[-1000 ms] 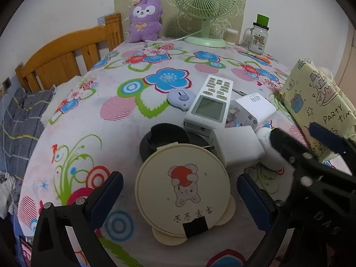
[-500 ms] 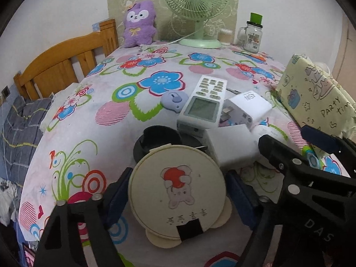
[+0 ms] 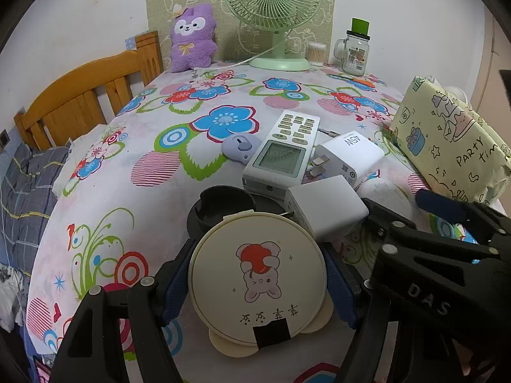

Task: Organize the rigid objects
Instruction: 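Close the left tool on the bunny compact while the right tool grasps the white puck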

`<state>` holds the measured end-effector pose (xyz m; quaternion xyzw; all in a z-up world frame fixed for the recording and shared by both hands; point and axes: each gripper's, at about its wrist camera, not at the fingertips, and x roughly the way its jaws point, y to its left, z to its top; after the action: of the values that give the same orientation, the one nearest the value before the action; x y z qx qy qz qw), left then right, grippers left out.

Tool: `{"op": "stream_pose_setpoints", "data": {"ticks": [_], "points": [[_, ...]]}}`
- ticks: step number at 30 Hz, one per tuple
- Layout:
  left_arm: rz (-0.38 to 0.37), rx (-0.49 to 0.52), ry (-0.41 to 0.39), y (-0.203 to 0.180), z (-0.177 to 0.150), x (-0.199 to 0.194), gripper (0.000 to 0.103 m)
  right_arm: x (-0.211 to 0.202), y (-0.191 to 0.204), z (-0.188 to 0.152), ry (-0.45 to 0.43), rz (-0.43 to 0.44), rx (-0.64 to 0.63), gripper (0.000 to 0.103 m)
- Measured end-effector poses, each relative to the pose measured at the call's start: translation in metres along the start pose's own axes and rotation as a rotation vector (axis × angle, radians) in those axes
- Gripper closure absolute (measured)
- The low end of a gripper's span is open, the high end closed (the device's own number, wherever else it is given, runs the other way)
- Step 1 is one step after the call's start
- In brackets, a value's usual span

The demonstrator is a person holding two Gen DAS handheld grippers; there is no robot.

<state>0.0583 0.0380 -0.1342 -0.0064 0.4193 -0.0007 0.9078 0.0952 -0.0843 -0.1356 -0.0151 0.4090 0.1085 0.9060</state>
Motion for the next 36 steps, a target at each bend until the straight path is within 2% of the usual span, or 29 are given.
{"op": "stream_pose_setpoints", "data": {"ticks": [2,4,14,22,36], "points": [[0.000,-0.002,0.001,0.001,0.000,0.000,0.026,0.003,0.000,0.001,0.006,0.003,0.005,0.035],[0.001,0.000,0.000,0.001,0.000,0.000,0.026,0.004,0.004,0.002,0.008,0.006,-0.013,0.052],[-0.006,-0.004,-0.002,0.001,0.000,-0.007,0.027,-0.005,0.003,0.001,0.000,0.011,0.003,0.053],[0.005,0.012,-0.042,-0.009,0.002,-0.028,0.026,-0.026,-0.002,0.003,-0.040,-0.005,0.007,0.053],[0.026,0.036,-0.113,-0.025,0.021,-0.072,0.026,-0.072,-0.010,0.021,-0.107,0.027,0.025,0.053]]}}
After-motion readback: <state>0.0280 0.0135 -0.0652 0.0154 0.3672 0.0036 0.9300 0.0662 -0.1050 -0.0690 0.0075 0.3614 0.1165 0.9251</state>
